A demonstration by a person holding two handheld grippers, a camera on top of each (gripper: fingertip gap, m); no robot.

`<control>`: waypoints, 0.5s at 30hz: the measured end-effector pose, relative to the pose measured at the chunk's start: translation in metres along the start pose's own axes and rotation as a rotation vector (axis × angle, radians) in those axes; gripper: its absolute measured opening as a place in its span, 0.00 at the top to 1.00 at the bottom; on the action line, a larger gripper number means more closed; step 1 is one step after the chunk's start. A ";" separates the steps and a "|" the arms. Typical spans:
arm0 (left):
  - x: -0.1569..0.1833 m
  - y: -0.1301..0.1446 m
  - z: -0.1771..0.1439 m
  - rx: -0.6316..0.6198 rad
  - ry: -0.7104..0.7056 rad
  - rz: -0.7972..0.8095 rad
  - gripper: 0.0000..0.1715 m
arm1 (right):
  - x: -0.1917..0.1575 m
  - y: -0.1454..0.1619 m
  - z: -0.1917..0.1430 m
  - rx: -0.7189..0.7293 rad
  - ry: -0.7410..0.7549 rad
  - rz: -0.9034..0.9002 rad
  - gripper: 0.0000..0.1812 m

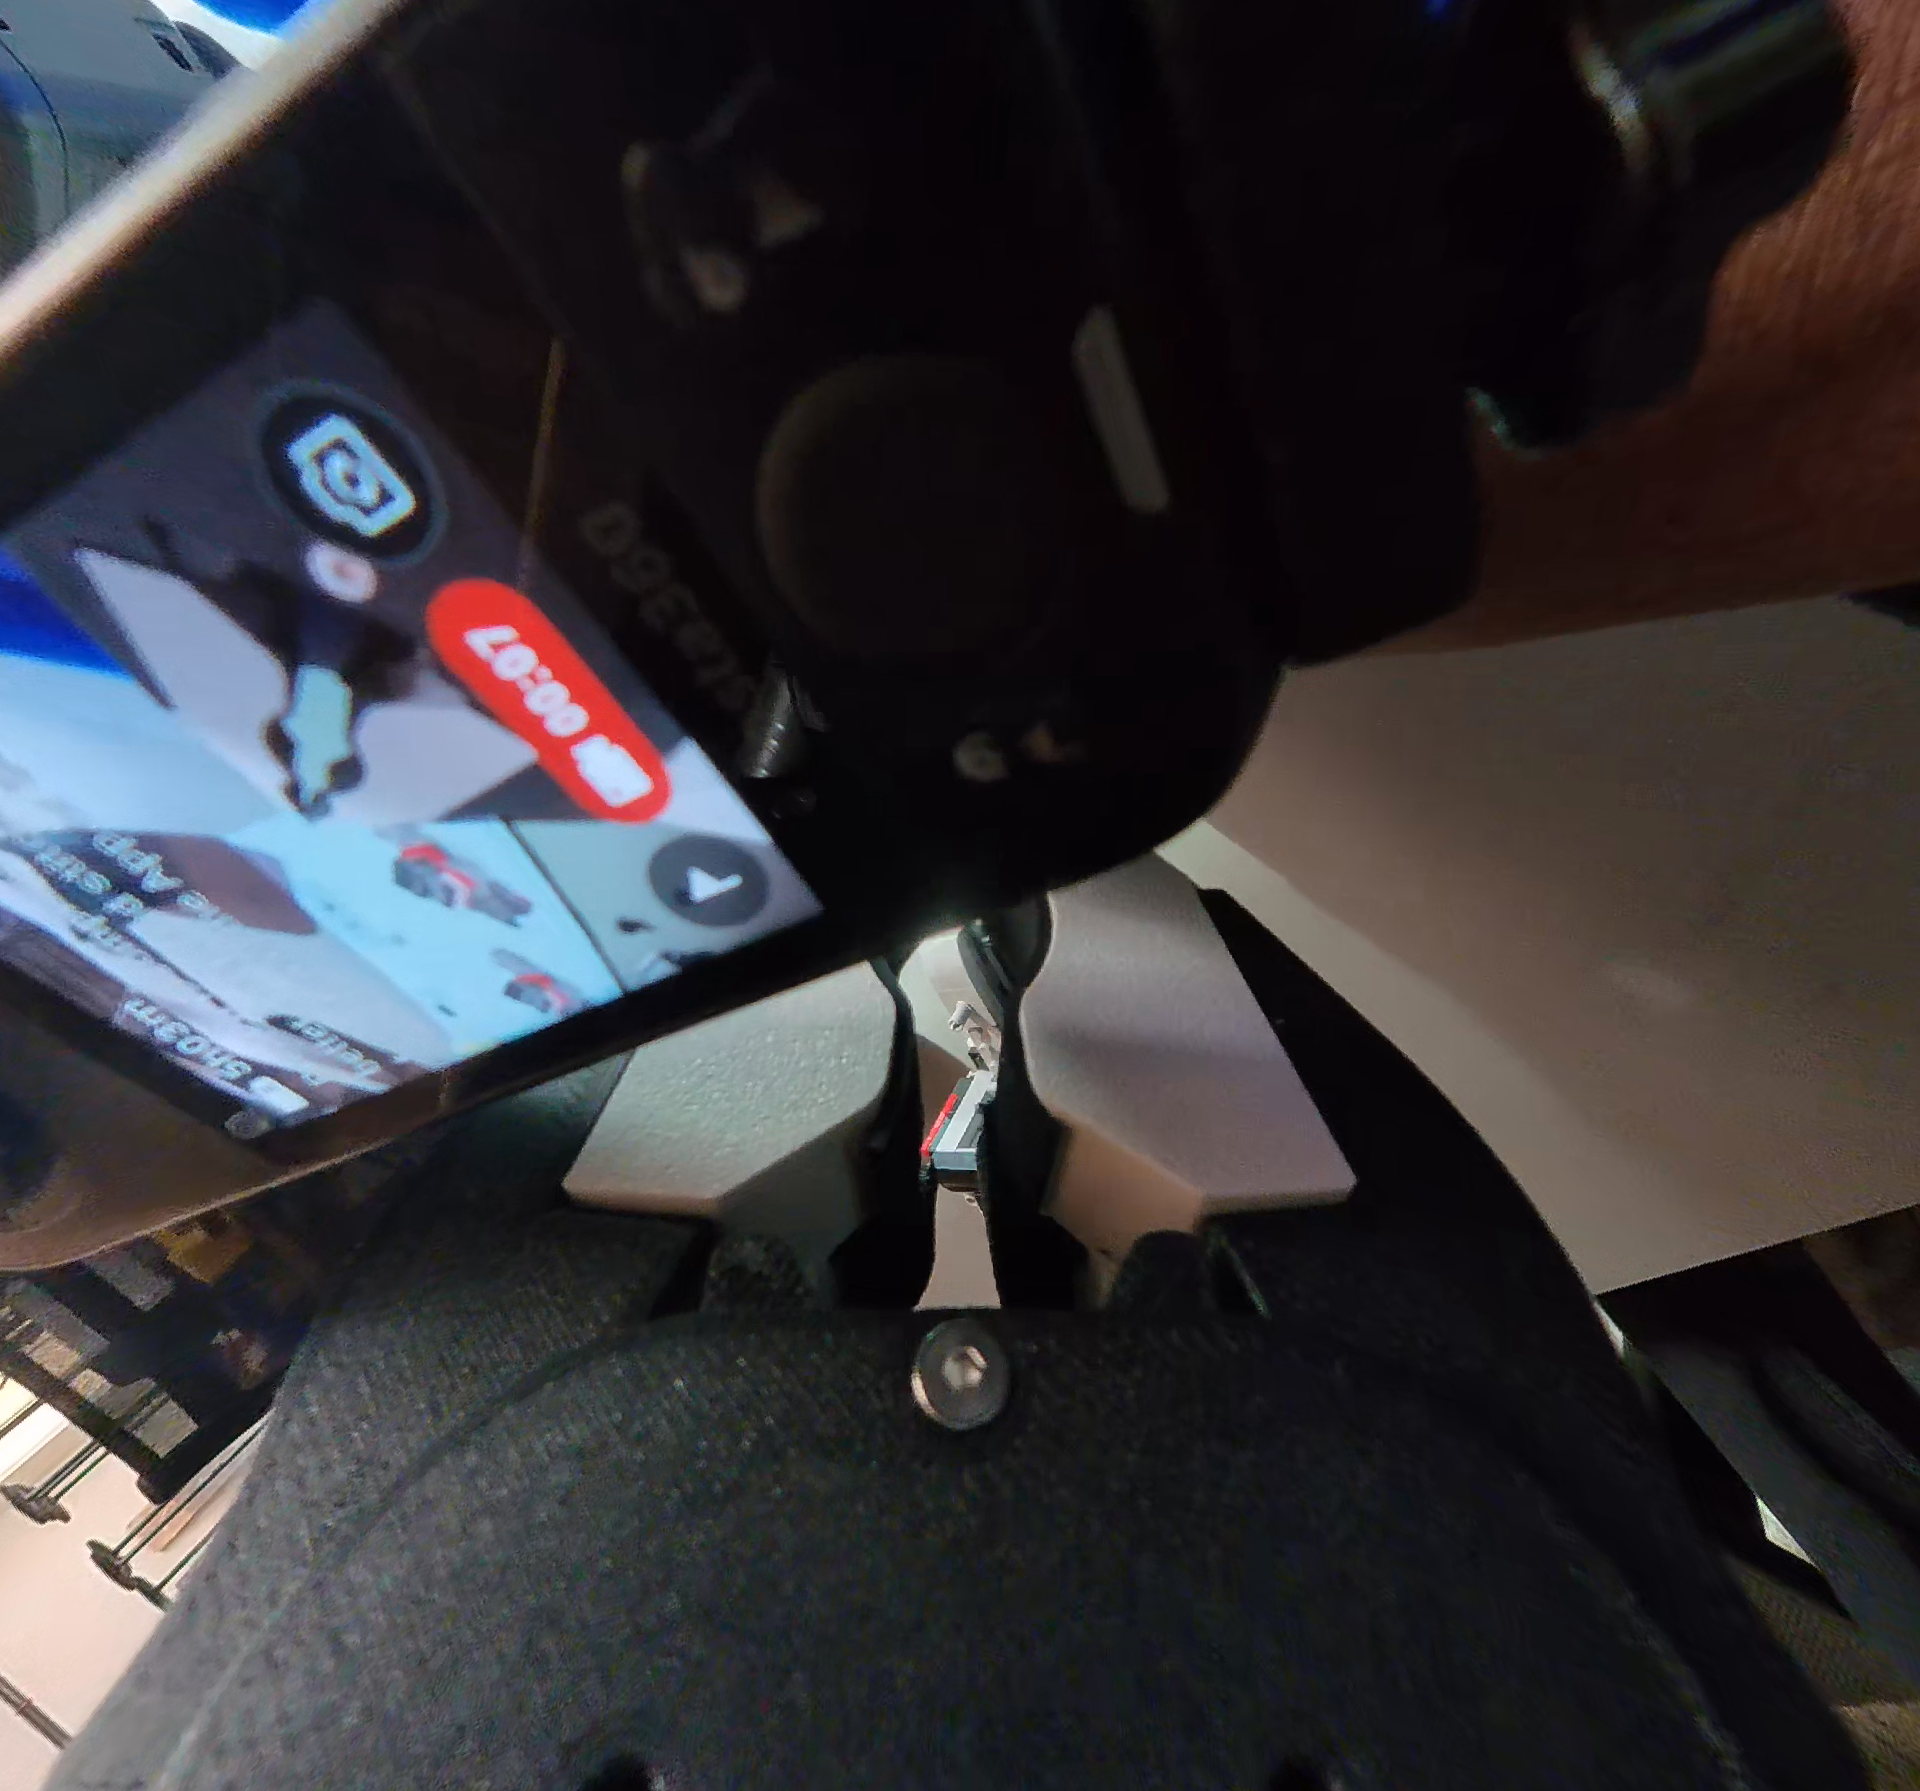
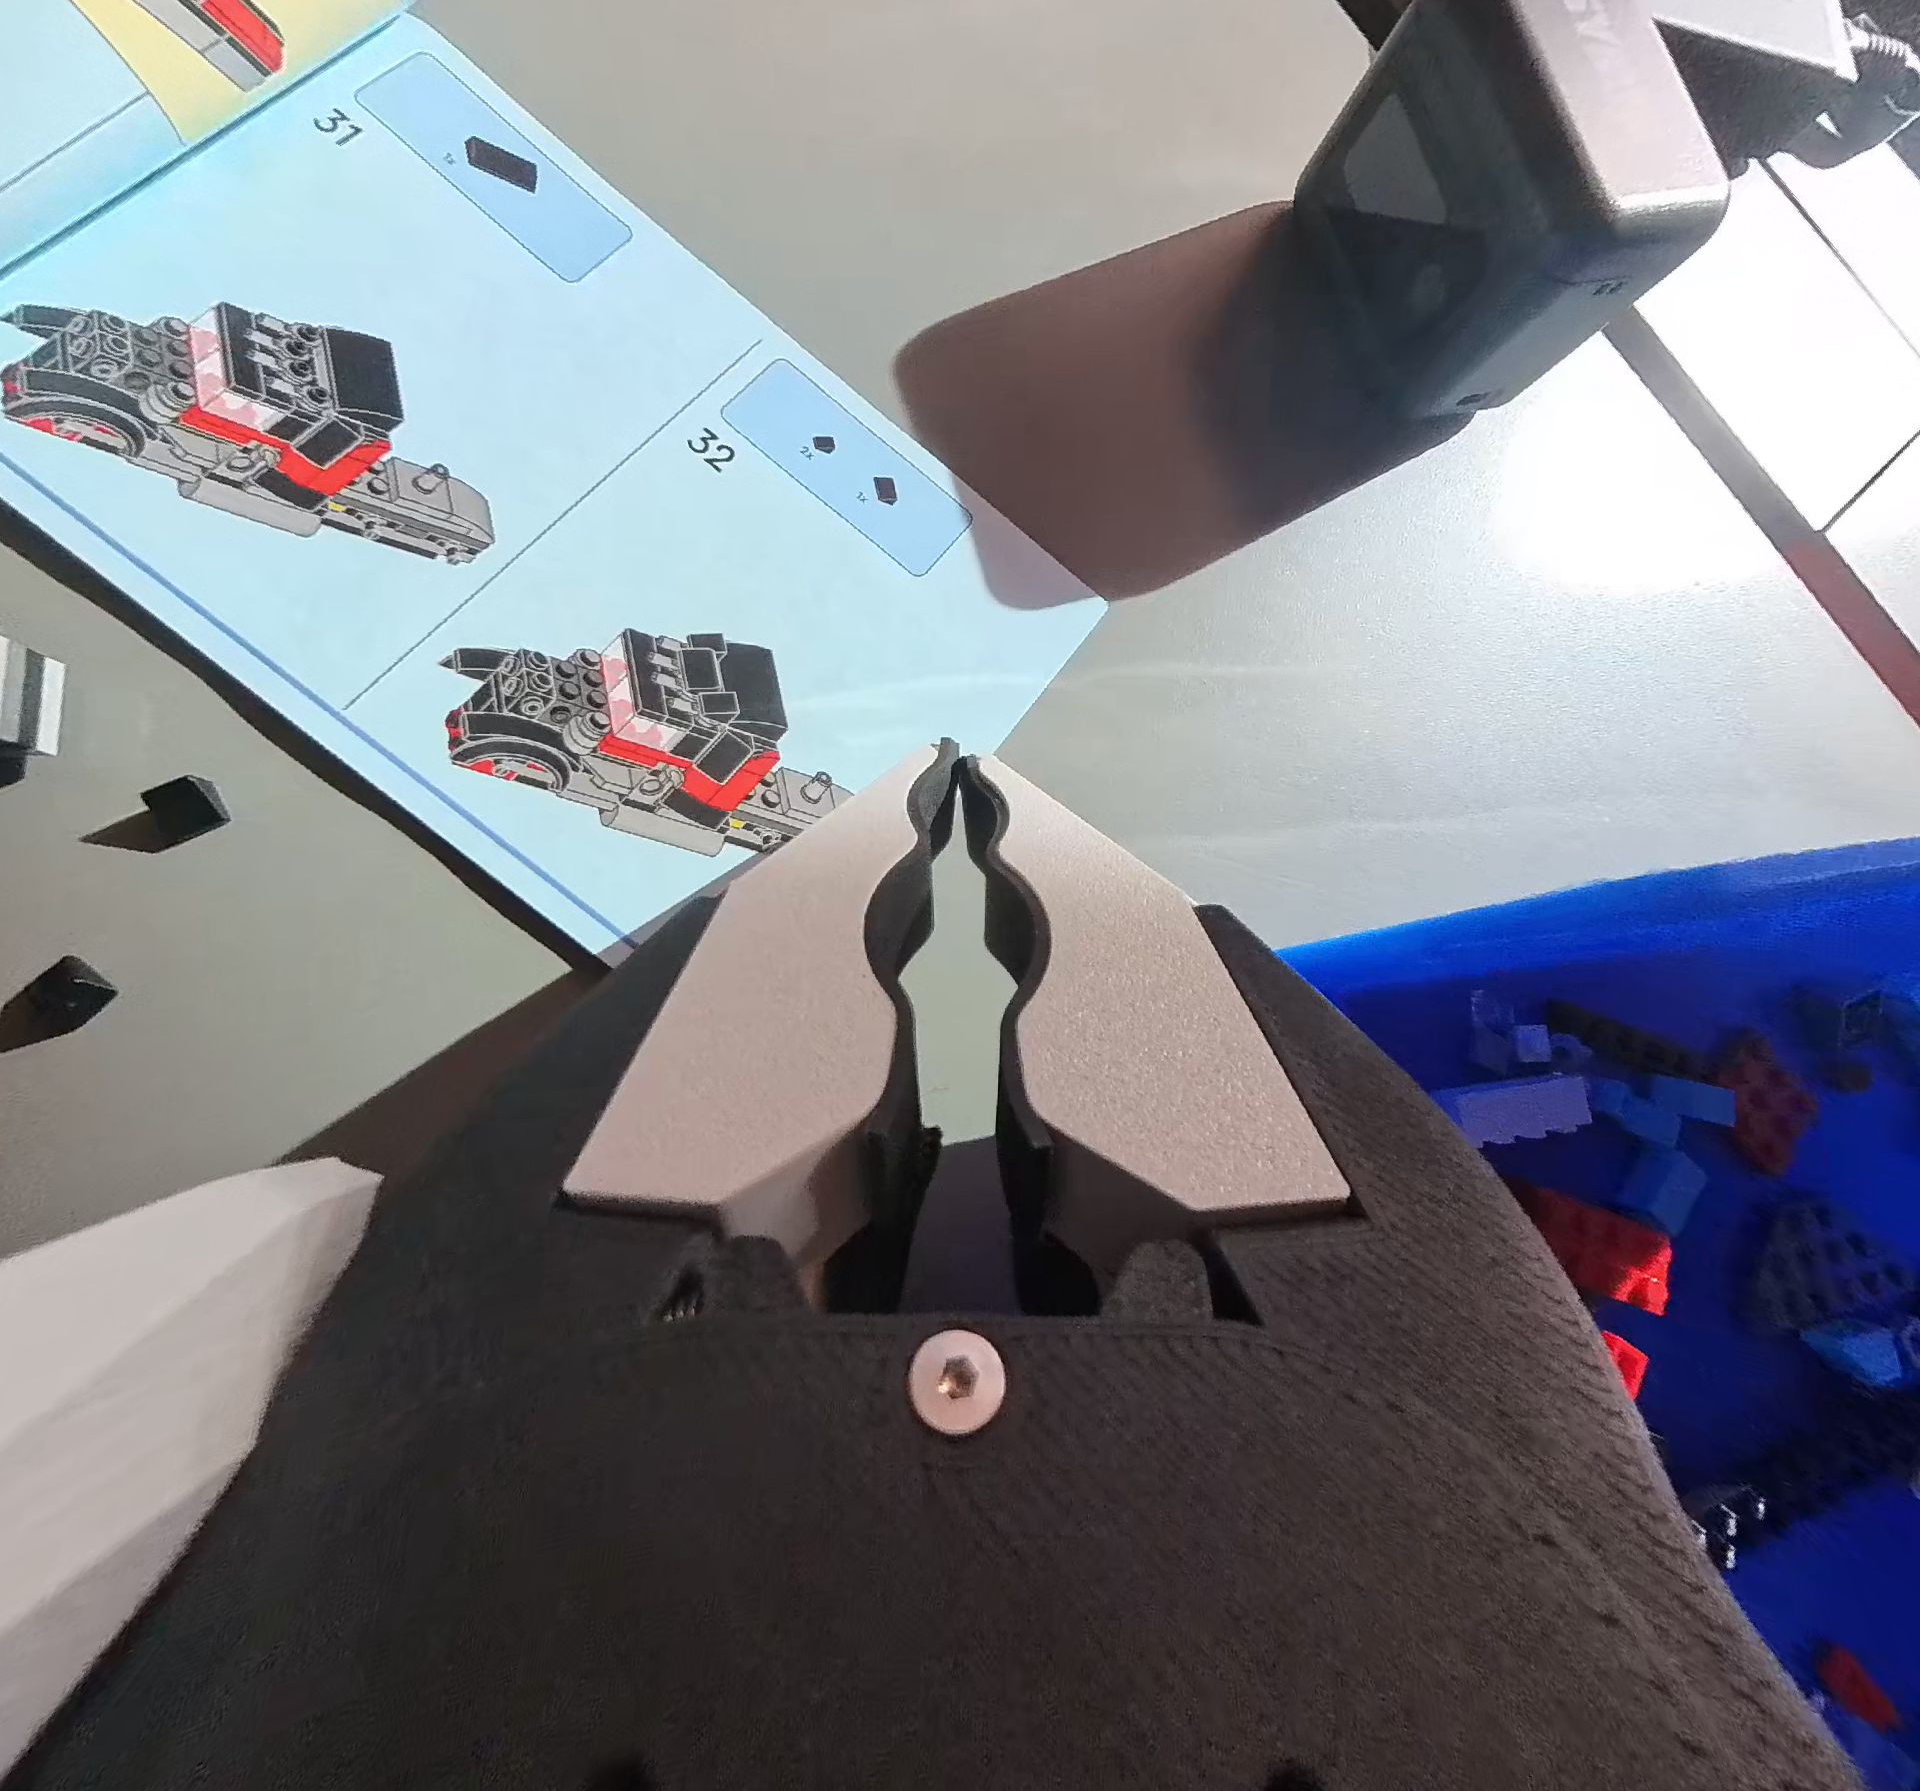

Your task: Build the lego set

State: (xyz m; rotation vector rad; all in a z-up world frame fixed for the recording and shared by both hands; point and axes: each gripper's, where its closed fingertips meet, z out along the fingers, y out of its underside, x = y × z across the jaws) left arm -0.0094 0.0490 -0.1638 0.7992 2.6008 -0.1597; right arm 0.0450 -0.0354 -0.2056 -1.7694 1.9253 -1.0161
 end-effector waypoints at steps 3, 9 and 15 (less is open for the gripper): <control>0.000 -0.002 -0.005 0.036 0.022 -0.023 0.99 | -0.004 0.000 0.000 0.005 -0.033 0.020 0.98; -0.032 0.021 -0.048 0.412 0.151 -0.365 0.77 | -0.030 -0.022 -0.017 0.135 -0.367 0.236 0.78; -0.053 0.118 -0.053 0.744 0.183 -0.725 0.52 | -0.049 -0.065 -0.066 0.390 -0.706 0.352 0.72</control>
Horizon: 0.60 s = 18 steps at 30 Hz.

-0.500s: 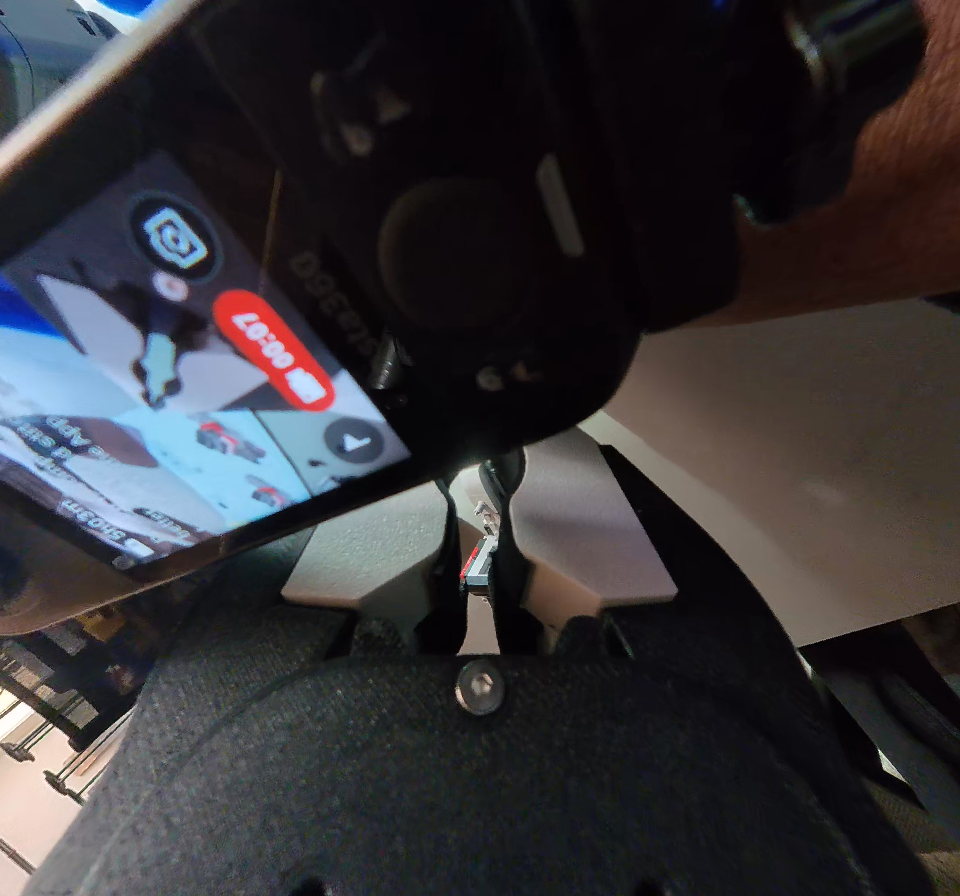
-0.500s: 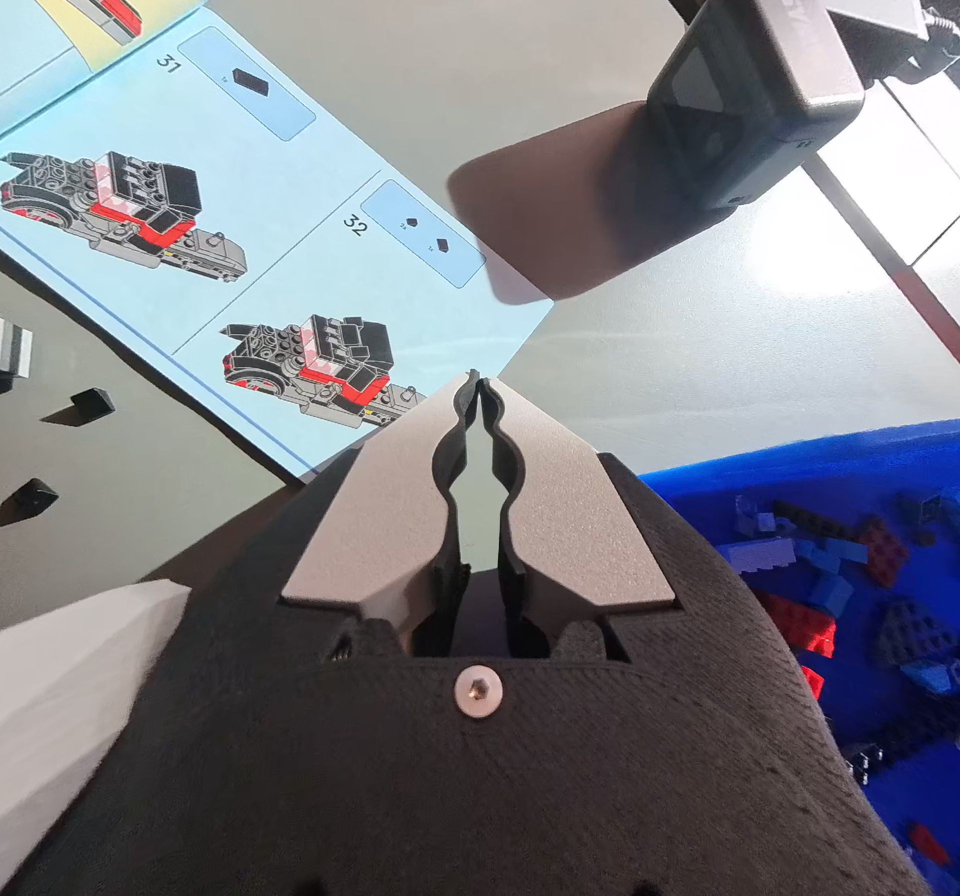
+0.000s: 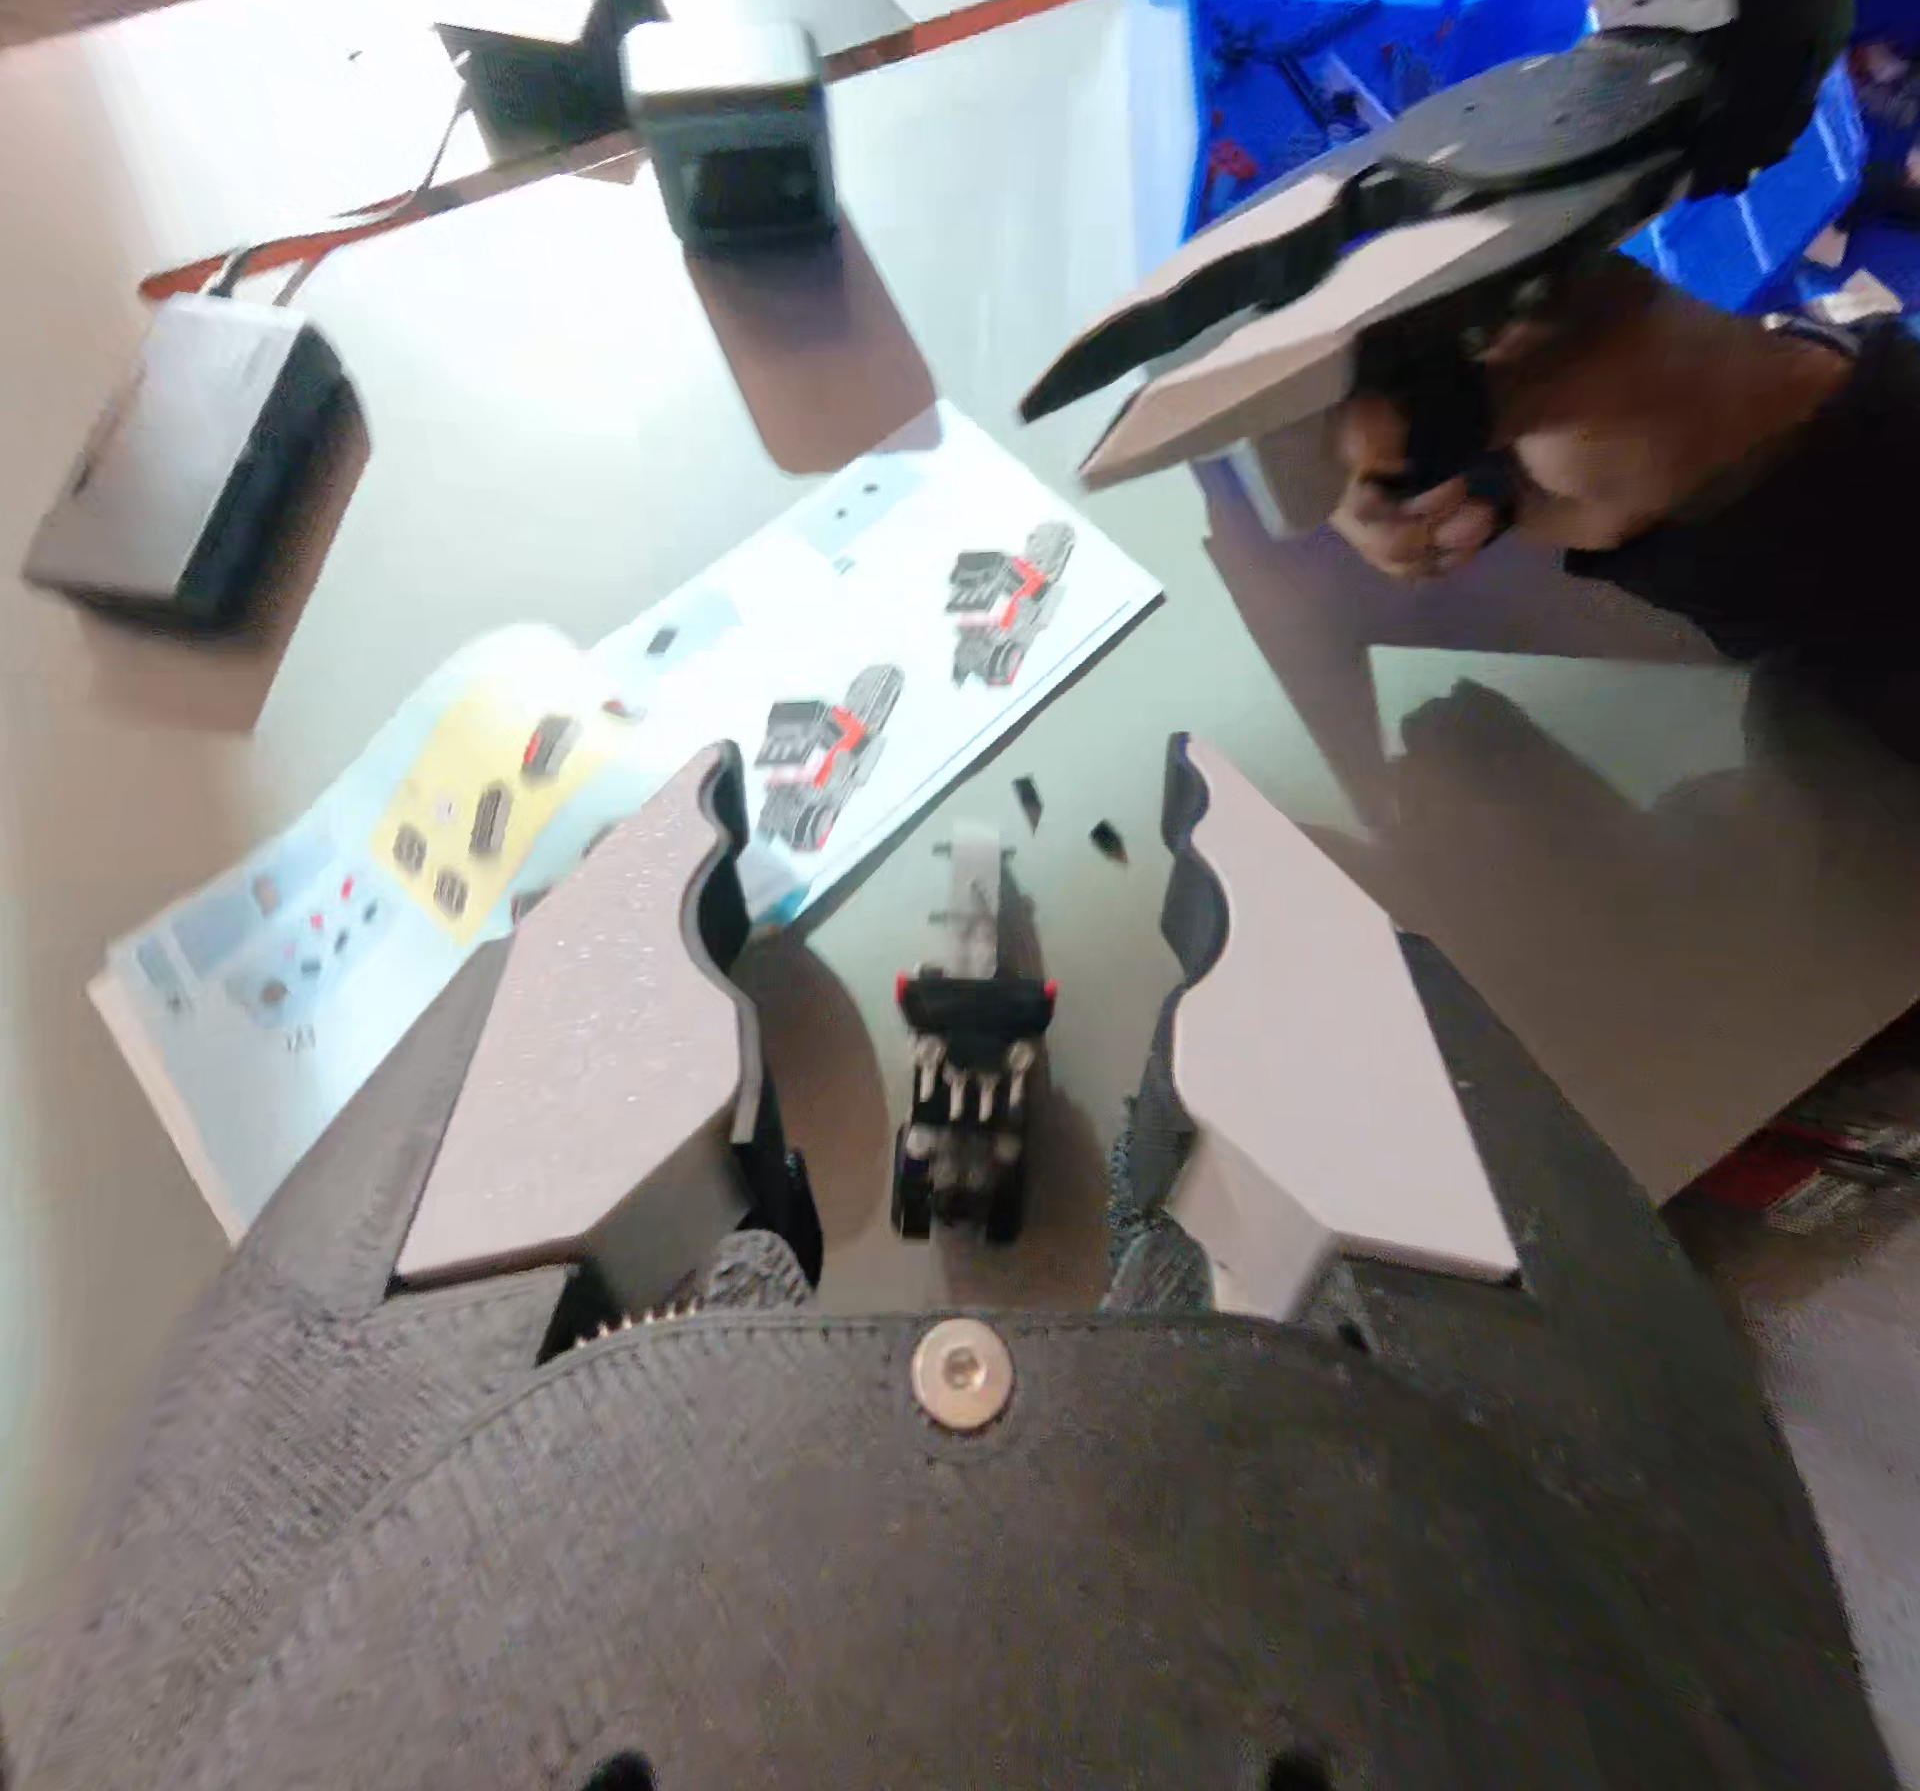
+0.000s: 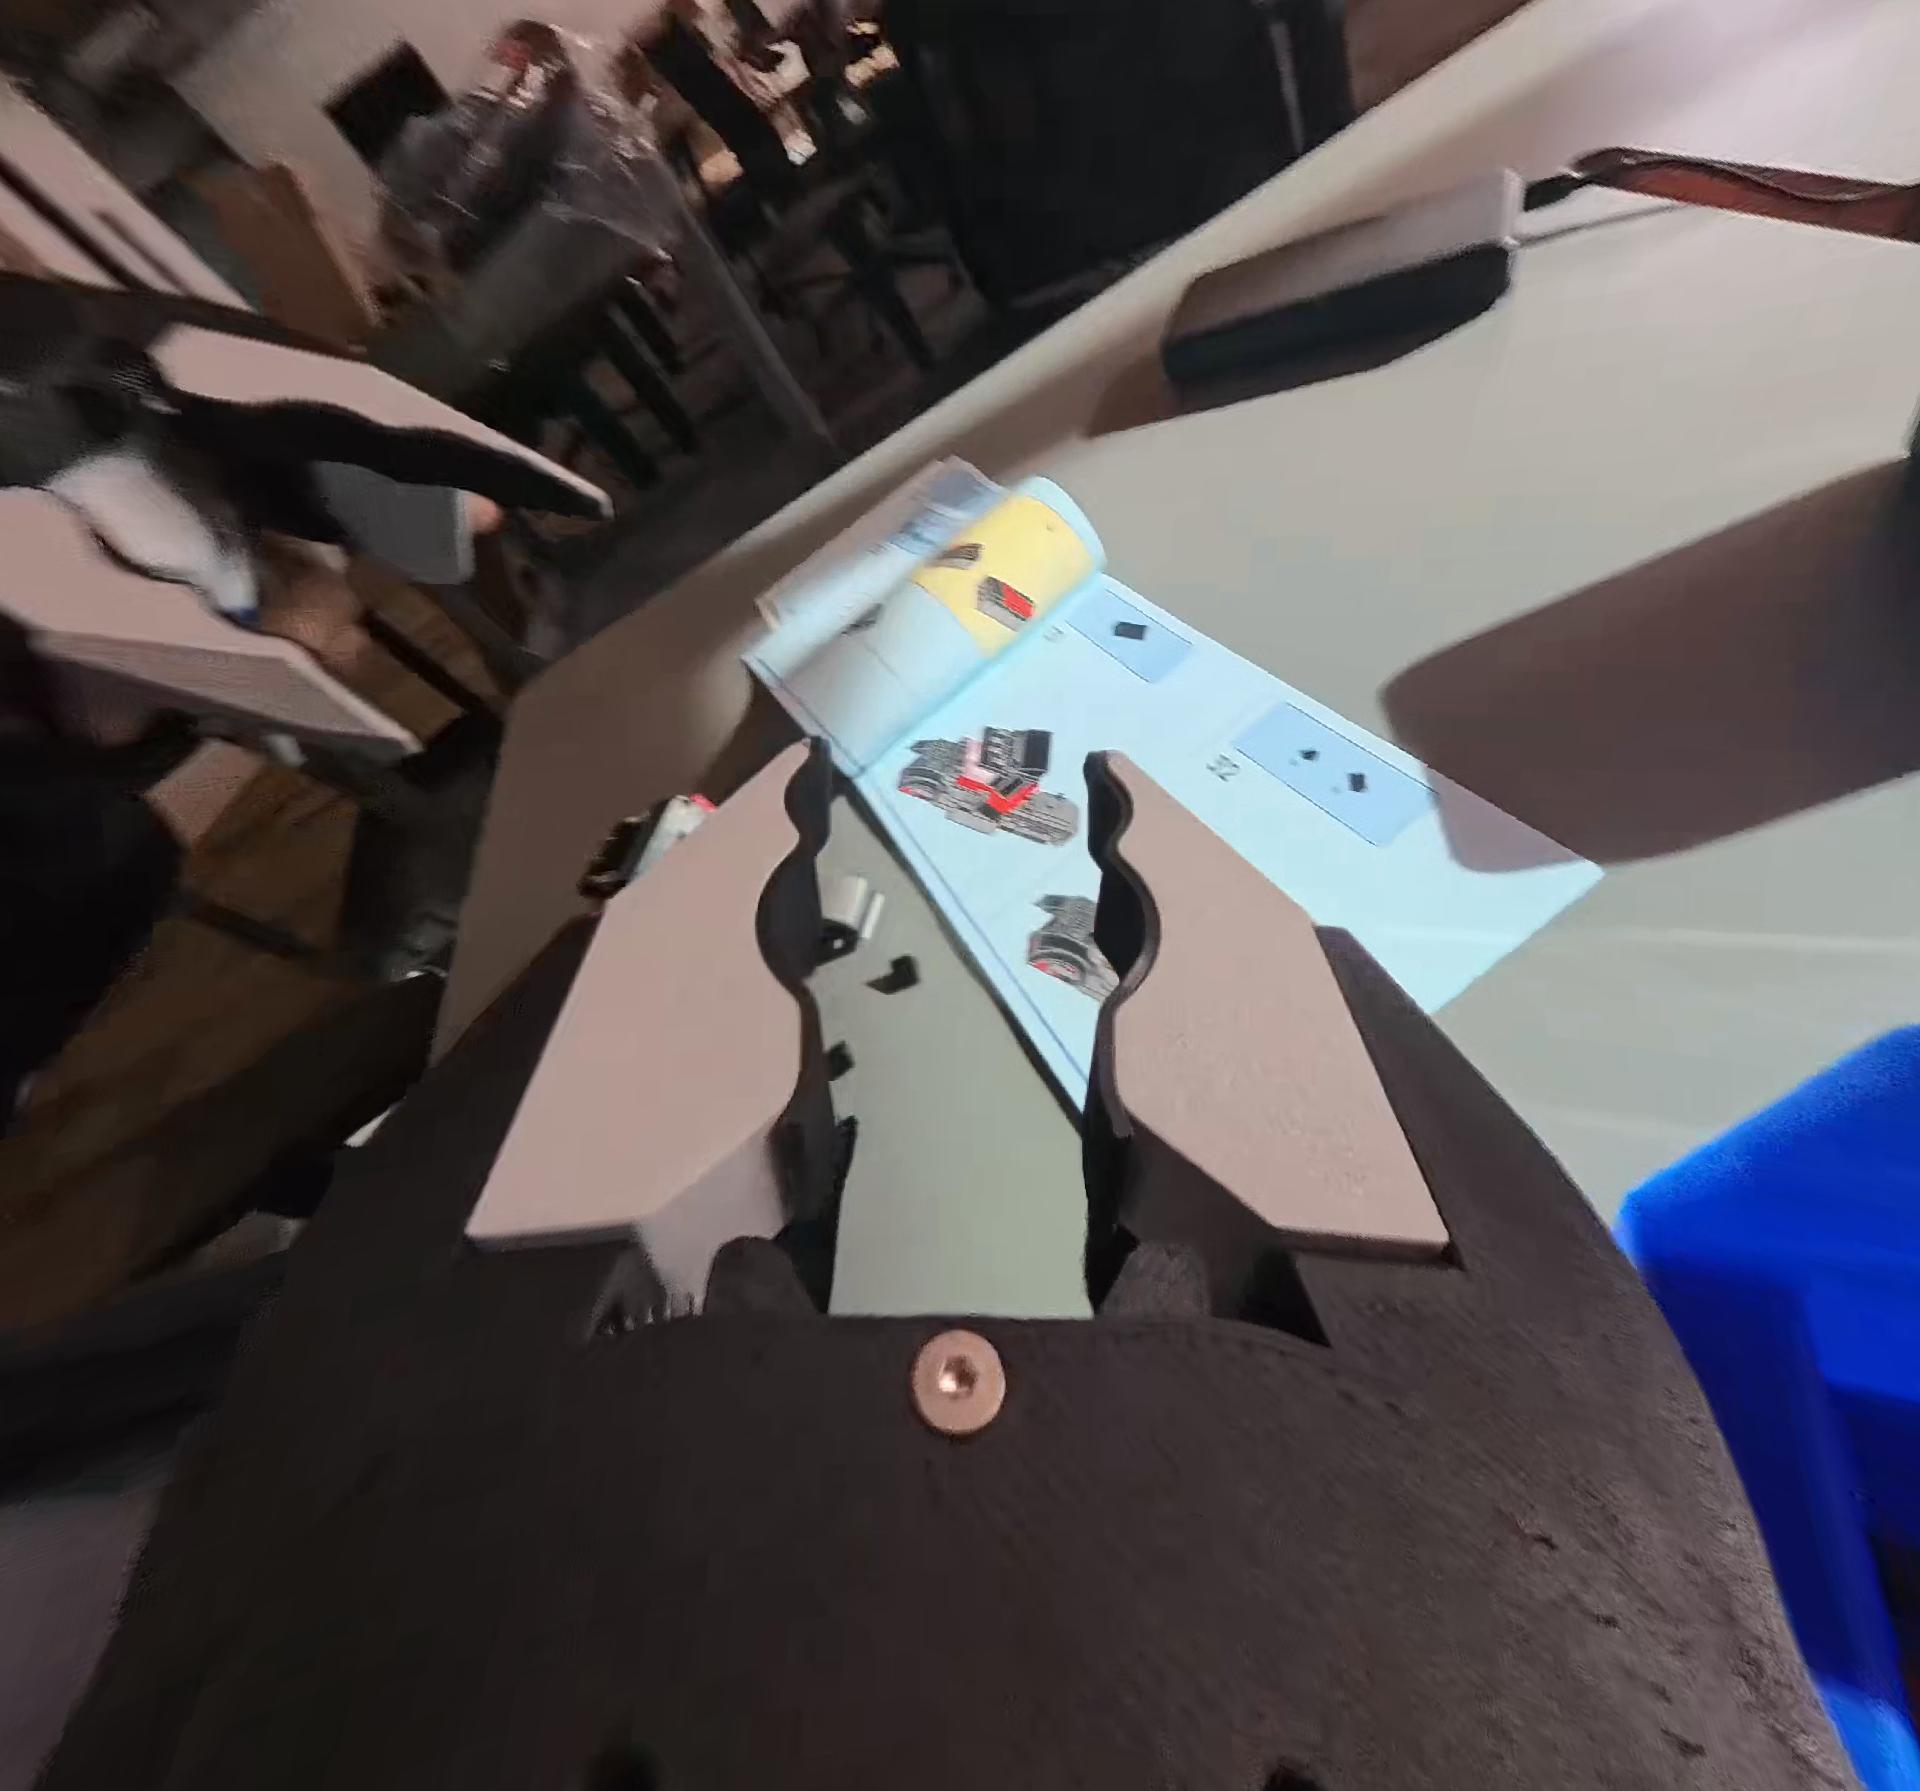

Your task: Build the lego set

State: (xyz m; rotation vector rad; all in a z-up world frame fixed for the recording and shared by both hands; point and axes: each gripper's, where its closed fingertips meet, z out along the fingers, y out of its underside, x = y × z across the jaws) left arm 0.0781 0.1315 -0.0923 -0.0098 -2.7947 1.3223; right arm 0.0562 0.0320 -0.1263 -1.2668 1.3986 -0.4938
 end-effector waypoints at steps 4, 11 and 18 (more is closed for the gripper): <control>-0.020 0.067 -0.013 0.017 -0.010 -0.042 0.45 | -0.033 0.009 -0.001 -0.015 -0.165 -0.085 0.68; -0.007 0.133 0.004 -0.045 0.078 0.093 0.49 | -0.063 0.047 0.001 -0.105 -0.255 -0.216 0.66; -0.003 0.144 0.029 -0.094 0.142 0.179 0.62 | -0.074 0.061 0.019 -0.152 -0.229 -0.303 0.67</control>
